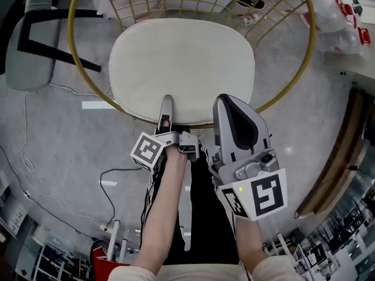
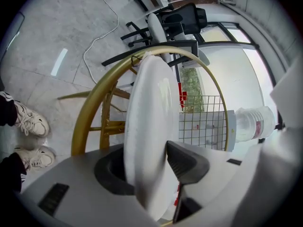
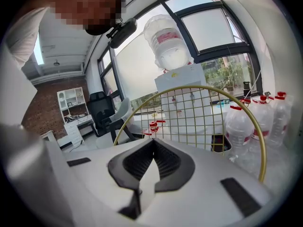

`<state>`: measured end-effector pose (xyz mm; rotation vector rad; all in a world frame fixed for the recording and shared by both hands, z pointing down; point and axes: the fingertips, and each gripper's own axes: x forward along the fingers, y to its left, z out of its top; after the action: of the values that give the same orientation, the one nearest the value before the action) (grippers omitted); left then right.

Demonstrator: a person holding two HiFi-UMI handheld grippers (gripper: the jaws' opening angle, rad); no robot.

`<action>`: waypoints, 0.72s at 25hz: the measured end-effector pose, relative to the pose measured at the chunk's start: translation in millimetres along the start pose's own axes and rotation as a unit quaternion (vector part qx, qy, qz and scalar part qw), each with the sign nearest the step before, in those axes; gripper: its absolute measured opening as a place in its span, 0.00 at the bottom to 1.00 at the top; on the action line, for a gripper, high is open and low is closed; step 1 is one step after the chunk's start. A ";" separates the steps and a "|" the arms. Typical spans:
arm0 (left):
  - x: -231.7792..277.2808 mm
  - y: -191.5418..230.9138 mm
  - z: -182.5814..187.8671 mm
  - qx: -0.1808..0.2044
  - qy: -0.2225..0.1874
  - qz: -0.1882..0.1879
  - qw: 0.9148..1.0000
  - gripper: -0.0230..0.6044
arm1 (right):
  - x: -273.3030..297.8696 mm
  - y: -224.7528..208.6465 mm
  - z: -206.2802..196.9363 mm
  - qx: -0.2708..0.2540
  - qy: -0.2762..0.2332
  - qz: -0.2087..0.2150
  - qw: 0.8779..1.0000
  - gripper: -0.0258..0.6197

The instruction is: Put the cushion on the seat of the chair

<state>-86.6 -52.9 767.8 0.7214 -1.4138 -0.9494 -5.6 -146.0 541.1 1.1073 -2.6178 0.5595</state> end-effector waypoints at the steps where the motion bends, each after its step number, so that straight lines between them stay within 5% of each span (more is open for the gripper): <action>1: -2.7 1.5 -0.7 0.001 0.001 0.003 1.000 0.35 | -0.6 -0.3 -0.2 -0.001 0.001 -0.001 1.000 0.07; 18: -45.8 19.0 -6.5 0.020 0.012 0.035 0.999 0.35 | -4.4 9.3 -13.5 0.014 0.014 0.002 1.000 0.07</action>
<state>-74.3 -4.7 762.0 0.7058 -1.4307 -0.8577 -8.3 -131.3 549.3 1.0940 -2.5974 0.6087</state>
